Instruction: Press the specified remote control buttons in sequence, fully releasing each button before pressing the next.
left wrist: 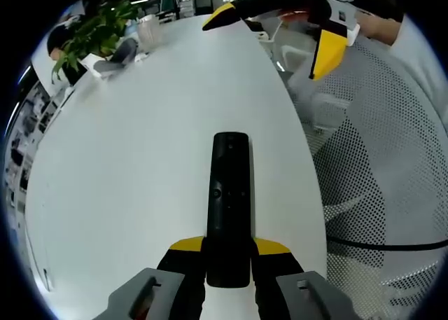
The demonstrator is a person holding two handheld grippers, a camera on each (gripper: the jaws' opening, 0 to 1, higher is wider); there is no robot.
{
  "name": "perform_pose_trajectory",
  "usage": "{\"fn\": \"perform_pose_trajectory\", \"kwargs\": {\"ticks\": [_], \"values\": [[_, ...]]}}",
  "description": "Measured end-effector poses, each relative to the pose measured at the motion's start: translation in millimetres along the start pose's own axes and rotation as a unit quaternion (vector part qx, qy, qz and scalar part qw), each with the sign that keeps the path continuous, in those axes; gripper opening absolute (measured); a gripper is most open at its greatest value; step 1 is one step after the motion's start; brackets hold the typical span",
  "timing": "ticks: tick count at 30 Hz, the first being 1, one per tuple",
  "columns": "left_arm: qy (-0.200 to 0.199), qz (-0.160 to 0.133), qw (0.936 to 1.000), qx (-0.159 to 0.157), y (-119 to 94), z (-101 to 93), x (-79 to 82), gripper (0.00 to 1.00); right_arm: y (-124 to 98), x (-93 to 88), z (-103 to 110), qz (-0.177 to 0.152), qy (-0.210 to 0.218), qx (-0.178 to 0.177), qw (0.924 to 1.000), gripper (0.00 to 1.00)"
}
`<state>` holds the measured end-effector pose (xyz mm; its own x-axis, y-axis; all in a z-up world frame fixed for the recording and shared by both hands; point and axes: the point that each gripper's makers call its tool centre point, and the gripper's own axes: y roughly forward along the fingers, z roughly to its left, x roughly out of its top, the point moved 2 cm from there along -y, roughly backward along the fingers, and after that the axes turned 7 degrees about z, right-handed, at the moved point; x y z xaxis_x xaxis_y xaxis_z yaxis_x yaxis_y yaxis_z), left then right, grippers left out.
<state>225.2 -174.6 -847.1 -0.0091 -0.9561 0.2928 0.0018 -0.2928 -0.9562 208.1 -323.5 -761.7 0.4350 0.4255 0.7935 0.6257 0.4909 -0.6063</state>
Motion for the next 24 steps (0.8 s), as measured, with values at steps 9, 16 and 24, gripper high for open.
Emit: {"fn": "perform_pose_trajectory", "kwargs": {"ticks": [9, 16, 24], "values": [[-0.007, -0.012, 0.9999, 0.001, 0.1, -7.0, 0.5, 0.24, 0.9, -1.8, 1.4, 0.006, -0.004, 0.002, 1.0, 0.85], [-0.01, -0.021, 0.9997, 0.003, 0.1, -14.3, 1.5, 0.24, 2.8, -5.1, 4.3, 0.016, -0.006, 0.012, 0.9998, 0.82], [-0.009, -0.025, 0.9996, 0.003, 0.0, -18.9, 2.1, 0.24, 4.8, -8.6, 8.6, 0.028, -0.01, 0.024, 0.9993, 0.77]]}}
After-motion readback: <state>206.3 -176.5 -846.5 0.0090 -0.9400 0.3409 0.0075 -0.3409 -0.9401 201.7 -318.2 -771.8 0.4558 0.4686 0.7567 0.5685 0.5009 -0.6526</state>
